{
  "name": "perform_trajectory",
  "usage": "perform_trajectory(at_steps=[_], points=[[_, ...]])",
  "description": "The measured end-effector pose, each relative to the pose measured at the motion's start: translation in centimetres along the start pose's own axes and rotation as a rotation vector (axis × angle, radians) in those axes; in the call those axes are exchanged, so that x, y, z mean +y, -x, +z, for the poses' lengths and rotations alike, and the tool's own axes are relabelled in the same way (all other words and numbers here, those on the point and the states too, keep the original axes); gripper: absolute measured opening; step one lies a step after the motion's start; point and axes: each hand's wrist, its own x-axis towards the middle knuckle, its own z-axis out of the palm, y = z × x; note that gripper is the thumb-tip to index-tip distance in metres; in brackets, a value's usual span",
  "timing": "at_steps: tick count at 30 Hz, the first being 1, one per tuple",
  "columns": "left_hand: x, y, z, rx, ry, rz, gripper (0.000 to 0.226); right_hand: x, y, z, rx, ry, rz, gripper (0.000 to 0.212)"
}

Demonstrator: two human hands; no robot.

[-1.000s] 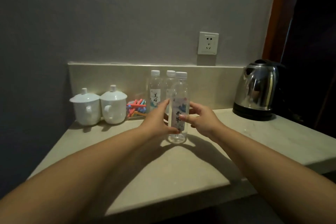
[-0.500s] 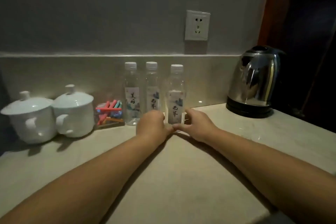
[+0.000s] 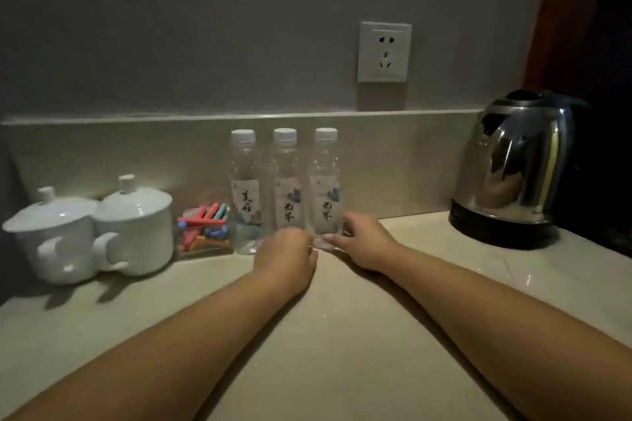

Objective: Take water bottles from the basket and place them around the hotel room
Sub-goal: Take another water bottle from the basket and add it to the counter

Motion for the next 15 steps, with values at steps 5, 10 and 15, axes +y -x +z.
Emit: perform_trajectory(at_steps=[5, 10, 15], points=[[-0.3, -0.1, 0.2, 0.031, 0.032, 0.022, 0.027, 0.3, -0.9, 0.3, 0.02, -0.048, 0.041, 0.047], [-0.5, -0.2, 0.3, 0.022, 0.082, 0.02, 0.03, 0.5, -1.4, 0.2, -0.03, -0.019, 0.041, 0.051], [-0.8, -0.3, 0.7, 0.03, 0.121, 0.007, 0.031, 0.7, -1.5, 0.2, -0.011, 0.036, 0.025, 0.045]])
